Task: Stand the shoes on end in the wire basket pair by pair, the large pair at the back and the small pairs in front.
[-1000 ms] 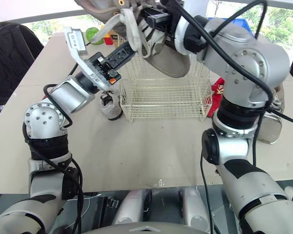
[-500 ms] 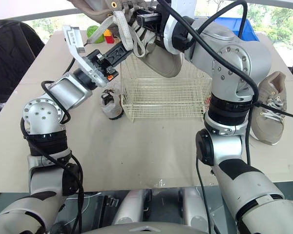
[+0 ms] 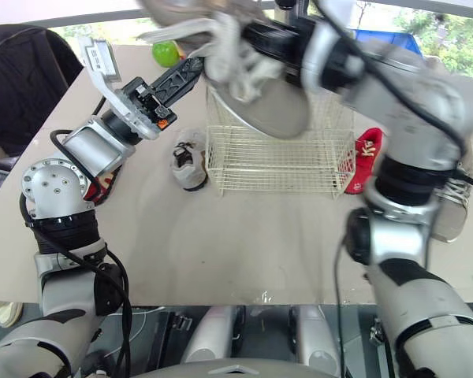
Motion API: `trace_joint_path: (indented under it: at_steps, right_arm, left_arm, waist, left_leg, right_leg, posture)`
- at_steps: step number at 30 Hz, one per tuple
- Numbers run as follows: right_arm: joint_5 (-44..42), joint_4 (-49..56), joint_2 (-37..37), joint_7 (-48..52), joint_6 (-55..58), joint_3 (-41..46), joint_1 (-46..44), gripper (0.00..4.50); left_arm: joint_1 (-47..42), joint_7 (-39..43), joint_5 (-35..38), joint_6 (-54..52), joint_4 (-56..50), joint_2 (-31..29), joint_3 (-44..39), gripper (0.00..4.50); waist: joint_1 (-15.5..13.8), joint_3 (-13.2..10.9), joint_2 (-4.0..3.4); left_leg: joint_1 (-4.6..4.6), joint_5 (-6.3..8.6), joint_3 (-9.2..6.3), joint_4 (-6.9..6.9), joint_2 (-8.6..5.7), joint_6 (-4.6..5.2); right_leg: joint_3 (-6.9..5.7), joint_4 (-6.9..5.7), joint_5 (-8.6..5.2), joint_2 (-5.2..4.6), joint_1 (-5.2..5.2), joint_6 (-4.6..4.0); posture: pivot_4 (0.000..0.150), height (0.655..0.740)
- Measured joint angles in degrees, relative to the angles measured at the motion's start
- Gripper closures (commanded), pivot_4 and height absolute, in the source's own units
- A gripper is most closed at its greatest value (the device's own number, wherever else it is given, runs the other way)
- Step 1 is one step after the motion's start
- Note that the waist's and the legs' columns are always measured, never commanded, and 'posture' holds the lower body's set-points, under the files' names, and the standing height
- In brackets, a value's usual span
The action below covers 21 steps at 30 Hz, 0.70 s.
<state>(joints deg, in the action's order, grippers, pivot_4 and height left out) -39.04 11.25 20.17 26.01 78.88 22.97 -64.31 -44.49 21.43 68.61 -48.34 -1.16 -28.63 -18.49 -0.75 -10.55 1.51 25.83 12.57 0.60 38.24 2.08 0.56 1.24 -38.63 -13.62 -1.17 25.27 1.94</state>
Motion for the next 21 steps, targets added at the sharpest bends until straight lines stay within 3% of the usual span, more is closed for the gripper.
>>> trace_joint_path:
  at_steps: [7,16,21]
  right_arm:
    - [-5.2,0.0,1.4,0.7,0.7,0.0,0.3,4.5]
    - [-7.6,0.0,1.4,-2.4,0.7,-0.2,0.3,4.5]
    - [-8.7,0.0,1.5,-3.3,0.7,-0.2,0.3,4.5]
  left_arm:
    - [-3.0,4.5,0.9,-1.5,1.2,0.9,0.9,0.95]
    - [0.3,4.1,10.2,-10.1,-2.6,2.4,1.1,0.95]
    - [0.2,1.8,7.4,-8.4,-2.9,5.0,2.9,0.95]
  waist:
    - [2.5,0.0,-0.07]
    - [2.7,0.0,-0.07]
    - [2.0,0.0,-0.08]
  left_leg:
    - [-0.21,0.0,-0.08,-0.11,0.2,0.0]
    - [-0.1,0.0,0.02,-0.08,0.14,-0.01]
    - [-0.11,0.0,0.04,-0.01,0.09,-0.01]
  right_leg:
    - [0.05,-0.42,-0.01,0.3,0.13,-0.02]
    - [0.11,-0.31,-0.01,0.16,0.16,0.0]
    - [0.14,-0.34,-0.01,0.18,0.15,0.0]
  posture:
    - [0.15,0.74]
    - [0.15,0.74]
    - [0.15,0.74]
